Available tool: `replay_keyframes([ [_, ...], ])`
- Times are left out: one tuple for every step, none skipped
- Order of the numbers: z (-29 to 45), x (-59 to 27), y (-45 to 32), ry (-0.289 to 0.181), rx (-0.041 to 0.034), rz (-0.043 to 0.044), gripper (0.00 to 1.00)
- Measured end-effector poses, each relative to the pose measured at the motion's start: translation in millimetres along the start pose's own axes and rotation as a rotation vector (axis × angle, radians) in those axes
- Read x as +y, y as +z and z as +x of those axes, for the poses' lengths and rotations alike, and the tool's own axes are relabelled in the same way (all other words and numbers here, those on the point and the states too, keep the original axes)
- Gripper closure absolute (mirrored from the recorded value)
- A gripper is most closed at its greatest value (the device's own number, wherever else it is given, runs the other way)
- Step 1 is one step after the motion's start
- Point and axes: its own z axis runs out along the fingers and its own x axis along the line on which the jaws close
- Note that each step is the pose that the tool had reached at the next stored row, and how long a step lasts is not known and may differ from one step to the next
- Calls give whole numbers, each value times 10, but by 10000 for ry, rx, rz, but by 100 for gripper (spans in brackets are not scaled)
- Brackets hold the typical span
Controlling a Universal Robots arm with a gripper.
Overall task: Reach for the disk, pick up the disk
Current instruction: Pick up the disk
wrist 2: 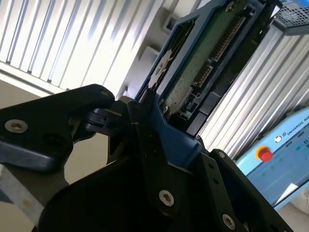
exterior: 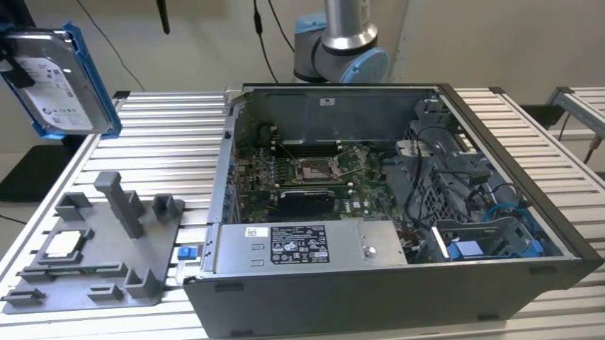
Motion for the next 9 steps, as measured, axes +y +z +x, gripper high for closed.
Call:
replay_keyframes([
  [-1, -9, -44, 0, 0, 0, 100],
  [-3, -18, -90, 0, 1, -1, 100],
  [-5, -27, -134, 0, 0, -1, 100],
  [-6, -36, -180, 0, 1, -2, 100],
  [-8, -46, -225, 0, 2, -3, 100],
  [-9, -55, -270, 0, 2, -3, 100],
  [-11, -63, -313, 0, 2, -3, 100],
  [-12, -71, -356, 0, 1, -2, 100],
  [-14, -81, -405, 0, 1, -2, 100],
])
